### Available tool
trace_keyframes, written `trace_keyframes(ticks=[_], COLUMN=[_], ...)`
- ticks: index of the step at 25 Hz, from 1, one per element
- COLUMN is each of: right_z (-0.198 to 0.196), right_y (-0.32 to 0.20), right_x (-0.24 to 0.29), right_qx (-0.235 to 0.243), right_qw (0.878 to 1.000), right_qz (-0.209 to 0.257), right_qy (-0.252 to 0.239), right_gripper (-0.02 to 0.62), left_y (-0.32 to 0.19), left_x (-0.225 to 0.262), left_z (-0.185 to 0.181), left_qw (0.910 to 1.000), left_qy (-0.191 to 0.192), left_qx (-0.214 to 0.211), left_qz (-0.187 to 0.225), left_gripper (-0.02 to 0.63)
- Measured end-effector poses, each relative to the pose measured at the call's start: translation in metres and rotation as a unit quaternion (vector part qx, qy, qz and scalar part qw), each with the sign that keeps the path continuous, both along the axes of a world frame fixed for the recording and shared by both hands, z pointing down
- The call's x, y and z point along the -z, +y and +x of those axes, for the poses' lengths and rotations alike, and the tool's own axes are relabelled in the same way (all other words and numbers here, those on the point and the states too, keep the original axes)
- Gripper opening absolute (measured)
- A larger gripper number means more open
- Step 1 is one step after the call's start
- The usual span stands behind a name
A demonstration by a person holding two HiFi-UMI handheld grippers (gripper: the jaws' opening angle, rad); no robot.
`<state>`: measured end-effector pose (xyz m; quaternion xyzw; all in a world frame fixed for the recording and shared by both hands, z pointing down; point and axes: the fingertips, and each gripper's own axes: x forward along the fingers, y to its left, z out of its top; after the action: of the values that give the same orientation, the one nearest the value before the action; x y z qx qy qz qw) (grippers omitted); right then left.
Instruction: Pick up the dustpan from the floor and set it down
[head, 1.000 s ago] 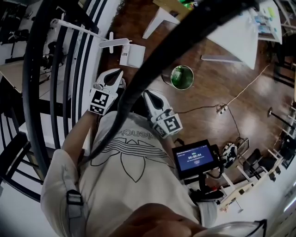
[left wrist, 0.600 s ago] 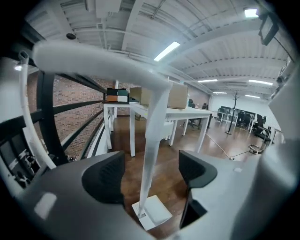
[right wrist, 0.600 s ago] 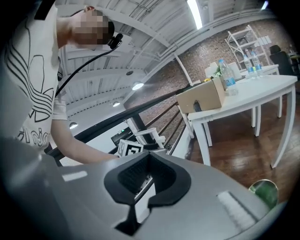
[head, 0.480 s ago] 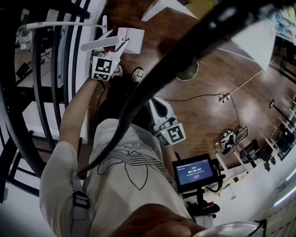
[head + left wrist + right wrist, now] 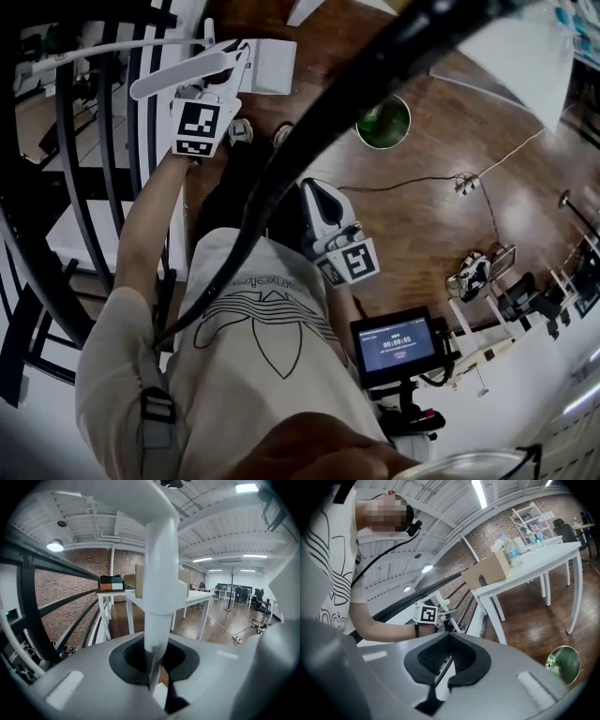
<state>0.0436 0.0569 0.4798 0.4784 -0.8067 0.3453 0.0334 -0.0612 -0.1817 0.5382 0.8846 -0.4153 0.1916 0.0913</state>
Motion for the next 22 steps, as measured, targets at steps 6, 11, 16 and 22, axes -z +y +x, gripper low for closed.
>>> trace_keyframes(ticks=[6, 11, 16, 22], right_z=[0.011, 0.004, -0.021, -0.04], right_y=[-0.021, -0.024, -0.044, -0.032], right_x=[0.05, 0.08, 0.104, 0.112], right_qx=[0.032, 0.063, 0.092, 0.117], right_qw=[0.995, 0.987, 0.981, 0.977], right_qz=[0.097, 0.145, 0.172, 0.181], right_qy=[-0.006, 0.0, -0.009, -0.004], right_gripper=[0.002, 0.002, 0.002, 0.002], left_y=[0.037, 0.065, 0.057, 0.071], left_x=[0.111, 0.165, 0.19, 0.191], left_z=[0.006, -0.013, -0.03, -0.039], left_qw=[0.9995, 0.9979, 0.9967, 0.9972], left_qy=[0.001, 0.006, 0.014, 0.014], left_qx=[0.014, 0.046, 0.062, 0.051], left_qz=[0.028, 0.047, 0.051, 0.053], left_gripper=[0.054, 0.052, 0.054, 0.054])
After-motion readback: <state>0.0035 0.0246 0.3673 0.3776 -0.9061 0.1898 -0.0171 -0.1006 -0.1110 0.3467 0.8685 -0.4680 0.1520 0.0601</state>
